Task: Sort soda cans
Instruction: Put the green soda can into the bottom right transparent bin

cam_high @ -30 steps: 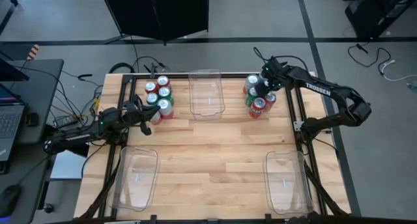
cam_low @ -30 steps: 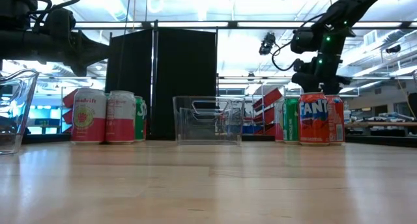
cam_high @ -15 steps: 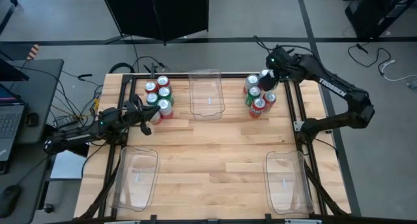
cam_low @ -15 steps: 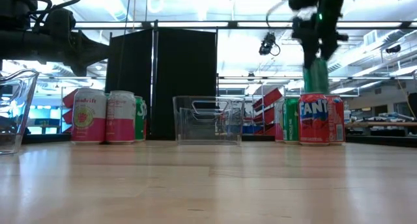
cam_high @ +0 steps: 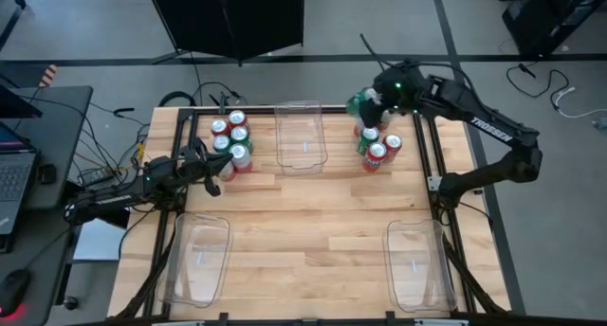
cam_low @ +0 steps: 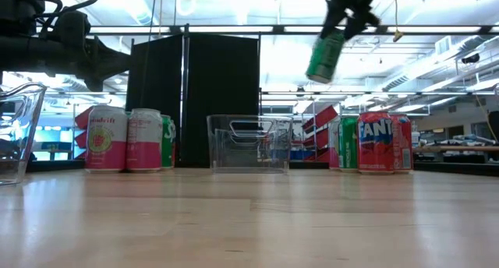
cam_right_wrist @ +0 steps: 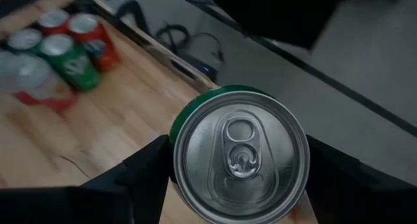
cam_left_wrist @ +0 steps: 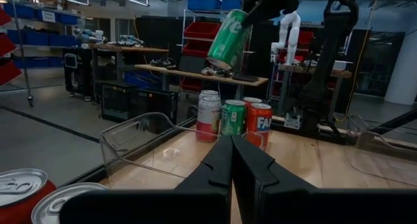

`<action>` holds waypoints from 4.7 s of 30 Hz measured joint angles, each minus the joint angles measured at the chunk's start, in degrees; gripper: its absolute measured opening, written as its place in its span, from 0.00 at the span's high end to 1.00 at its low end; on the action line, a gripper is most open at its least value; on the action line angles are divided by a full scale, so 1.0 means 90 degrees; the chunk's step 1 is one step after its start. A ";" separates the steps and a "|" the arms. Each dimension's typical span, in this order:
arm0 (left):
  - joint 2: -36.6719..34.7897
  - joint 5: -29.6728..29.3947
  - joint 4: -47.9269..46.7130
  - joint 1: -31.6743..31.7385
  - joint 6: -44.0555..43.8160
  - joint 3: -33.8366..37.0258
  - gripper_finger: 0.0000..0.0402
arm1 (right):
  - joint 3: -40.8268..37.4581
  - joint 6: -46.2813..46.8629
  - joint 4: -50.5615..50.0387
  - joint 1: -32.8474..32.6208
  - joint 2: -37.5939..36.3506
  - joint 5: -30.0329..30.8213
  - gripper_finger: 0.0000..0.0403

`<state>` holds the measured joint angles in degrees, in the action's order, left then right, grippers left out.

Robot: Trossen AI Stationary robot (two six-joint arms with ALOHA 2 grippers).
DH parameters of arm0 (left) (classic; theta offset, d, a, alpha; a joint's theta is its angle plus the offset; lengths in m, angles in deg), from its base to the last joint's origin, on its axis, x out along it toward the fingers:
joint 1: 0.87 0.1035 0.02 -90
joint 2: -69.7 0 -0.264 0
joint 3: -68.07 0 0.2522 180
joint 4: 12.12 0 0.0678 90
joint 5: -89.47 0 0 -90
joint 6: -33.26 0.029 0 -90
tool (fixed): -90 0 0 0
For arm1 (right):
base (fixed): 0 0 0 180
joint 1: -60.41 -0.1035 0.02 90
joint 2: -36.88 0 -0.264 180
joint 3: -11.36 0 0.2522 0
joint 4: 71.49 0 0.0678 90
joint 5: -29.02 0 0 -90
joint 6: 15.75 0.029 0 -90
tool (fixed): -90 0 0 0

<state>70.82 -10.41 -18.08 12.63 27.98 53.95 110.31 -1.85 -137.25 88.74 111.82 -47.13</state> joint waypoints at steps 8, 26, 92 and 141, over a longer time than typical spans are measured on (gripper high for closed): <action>0.0002 -0.0059 0.0000 0.0000 0.0002 0.0000 0.98 | 0.0196 -0.0341 0.0681 -0.0184 0.0926 -0.0609 0.30; 0.0005 -0.0057 -0.0383 0.0000 -0.0168 0.0000 0.98 | 0.1496 -0.0497 -0.0920 -0.2055 0.2351 -0.0729 0.30; 0.0005 -0.0111 -0.0148 0.0000 -0.0134 -0.0005 0.98 | -0.0259 0.4660 -0.3593 -0.5423 0.1961 -0.1243 0.30; 0.0005 -0.0120 -0.0221 0.0000 -0.0158 -0.0005 0.98 | -0.1914 0.6292 -0.2823 -0.4972 0.1968 0.0091 0.10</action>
<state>70.86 -11.49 -20.07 12.63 26.56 53.91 93.09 54.78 -162.66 43.99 129.53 -46.31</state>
